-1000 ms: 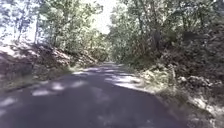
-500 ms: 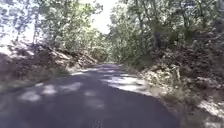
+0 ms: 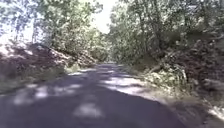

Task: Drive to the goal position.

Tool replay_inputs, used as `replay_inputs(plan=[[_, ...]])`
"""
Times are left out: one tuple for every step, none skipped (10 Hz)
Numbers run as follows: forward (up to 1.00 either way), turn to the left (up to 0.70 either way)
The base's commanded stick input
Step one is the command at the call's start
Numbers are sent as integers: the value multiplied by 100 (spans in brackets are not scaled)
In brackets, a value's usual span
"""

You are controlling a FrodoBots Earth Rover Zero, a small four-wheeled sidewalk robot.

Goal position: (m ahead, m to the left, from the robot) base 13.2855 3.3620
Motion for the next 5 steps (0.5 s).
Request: replay_inputs(plan=[[45, 0], [45, 0], [45, 0], [45, 0], [45, 0]])
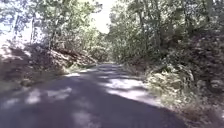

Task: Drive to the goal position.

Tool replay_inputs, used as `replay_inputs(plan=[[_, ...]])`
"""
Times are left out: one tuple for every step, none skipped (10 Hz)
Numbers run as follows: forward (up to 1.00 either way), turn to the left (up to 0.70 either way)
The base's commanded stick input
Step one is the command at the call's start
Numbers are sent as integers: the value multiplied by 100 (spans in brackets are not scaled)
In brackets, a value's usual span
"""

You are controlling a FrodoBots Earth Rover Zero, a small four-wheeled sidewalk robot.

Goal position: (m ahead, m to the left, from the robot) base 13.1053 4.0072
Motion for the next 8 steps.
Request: replay_inputs(plan=[[45, 0], [45, 0], [45, 16], [45, 27], [45, 27], [45, 27], [45, 23], [45, 0]])
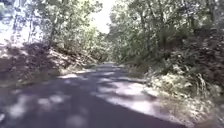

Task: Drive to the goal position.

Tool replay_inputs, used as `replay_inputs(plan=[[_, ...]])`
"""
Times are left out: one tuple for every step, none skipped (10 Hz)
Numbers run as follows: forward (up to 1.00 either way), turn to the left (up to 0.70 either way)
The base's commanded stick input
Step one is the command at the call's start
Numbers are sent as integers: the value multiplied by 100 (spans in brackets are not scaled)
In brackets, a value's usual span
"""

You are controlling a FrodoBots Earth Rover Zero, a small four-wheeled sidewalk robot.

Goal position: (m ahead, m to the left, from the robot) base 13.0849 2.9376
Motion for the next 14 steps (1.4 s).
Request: replay_inputs(plan=[[45, 0], [45, 0], [45, 0], [45, 0], [45, 0], [45, 0], [45, 0], [45, 0], [45, 0], [45, 0], [45, 0], [45, 0], [45, 0], [45, 0]])
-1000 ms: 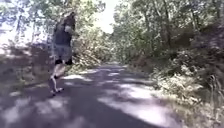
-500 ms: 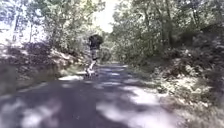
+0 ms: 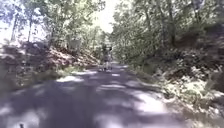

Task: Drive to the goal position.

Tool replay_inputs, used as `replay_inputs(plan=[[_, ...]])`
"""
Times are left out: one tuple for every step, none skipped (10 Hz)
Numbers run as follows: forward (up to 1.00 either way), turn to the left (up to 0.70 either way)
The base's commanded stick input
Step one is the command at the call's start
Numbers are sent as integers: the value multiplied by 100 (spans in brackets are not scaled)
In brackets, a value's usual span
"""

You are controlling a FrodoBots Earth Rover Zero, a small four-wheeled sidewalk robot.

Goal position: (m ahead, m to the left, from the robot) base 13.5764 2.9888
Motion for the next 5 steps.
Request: replay_inputs(plan=[[45, 0], [45, 0], [45, 0], [45, 0], [45, 0]])
